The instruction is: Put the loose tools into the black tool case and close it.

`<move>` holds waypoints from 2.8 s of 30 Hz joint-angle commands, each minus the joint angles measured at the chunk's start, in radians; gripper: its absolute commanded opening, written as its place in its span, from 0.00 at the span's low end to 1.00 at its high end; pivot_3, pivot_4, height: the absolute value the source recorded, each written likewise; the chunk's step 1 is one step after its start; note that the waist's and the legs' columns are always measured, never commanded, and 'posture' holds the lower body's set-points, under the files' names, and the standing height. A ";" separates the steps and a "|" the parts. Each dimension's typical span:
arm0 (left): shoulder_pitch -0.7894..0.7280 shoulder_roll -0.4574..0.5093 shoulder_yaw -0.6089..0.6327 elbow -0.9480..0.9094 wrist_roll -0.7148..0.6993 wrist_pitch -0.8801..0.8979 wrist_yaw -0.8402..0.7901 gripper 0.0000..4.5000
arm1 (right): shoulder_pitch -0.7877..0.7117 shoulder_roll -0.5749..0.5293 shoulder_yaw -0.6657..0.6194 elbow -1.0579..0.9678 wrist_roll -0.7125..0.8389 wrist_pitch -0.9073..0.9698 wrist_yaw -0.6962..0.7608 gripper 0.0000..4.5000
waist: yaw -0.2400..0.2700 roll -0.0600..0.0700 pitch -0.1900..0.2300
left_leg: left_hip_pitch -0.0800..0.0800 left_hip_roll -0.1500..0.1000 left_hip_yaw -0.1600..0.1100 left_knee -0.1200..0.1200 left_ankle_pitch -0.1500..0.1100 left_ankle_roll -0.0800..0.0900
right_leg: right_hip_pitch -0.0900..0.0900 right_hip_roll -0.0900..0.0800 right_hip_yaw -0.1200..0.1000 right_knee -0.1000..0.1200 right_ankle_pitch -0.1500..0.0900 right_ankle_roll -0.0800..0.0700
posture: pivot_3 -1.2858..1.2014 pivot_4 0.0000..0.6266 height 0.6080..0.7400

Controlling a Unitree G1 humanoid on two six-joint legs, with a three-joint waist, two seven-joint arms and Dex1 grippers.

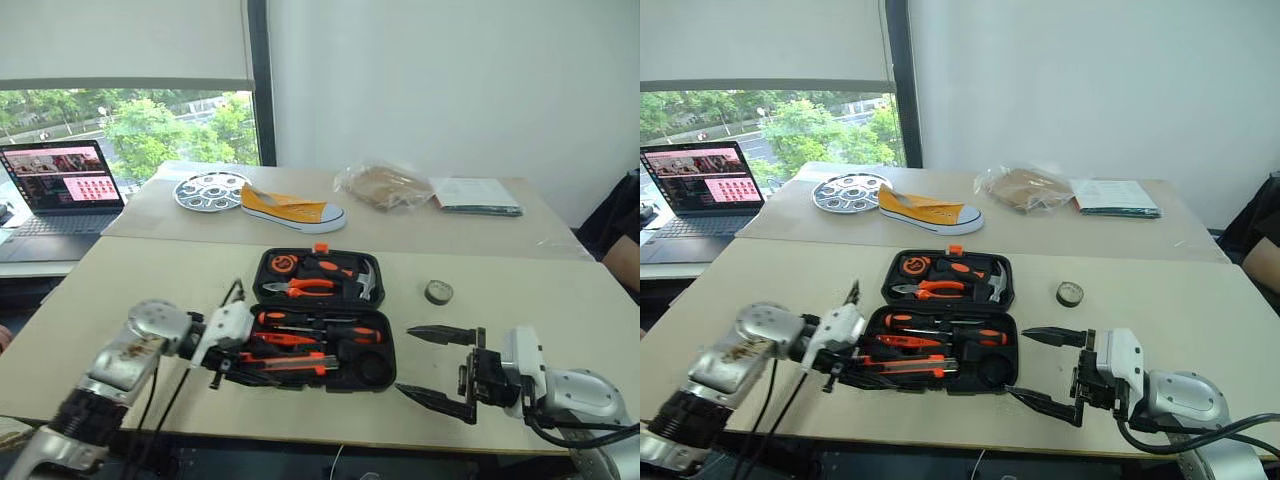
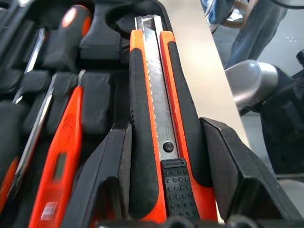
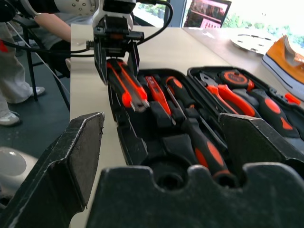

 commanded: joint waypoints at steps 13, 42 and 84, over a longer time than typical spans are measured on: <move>-0.058 0.000 -0.090 0.119 0.114 -0.144 -0.049 0.38 | 0.035 -0.002 -0.038 -0.039 -0.007 -0.013 -0.027 1.00 | -0.002 0.000 0.000 | 0.002 0.002 -0.001 0.001 -0.005 0.009 | 0.008 0.000 -0.002 -0.002 -0.003 0.004 | 0.52 0.24 1.00; -0.071 -0.088 -0.140 0.070 0.136 -0.043 -0.005 0.38 | -0.021 0.035 0.009 0.010 -0.054 -0.021 -0.032 1.00 | 0.013 0.007 -0.004 | 0.003 -0.005 -0.002 0.004 -0.007 0.012 | 0.010 -0.006 -0.003 -0.004 -0.004 0.007 | 0.52 0.24 1.00; 0.021 -0.126 -0.109 0.163 0.143 -0.034 0.116 0.01 | 0.057 0.042 -0.041 -0.018 -0.059 -0.009 -0.066 1.00 | 0.004 0.017 -0.012 | 0.003 -0.011 -0.004 0.012 -0.012 0.021 | 0.014 -0.016 -0.004 -0.003 -0.004 0.015 | 0.52 0.24 1.00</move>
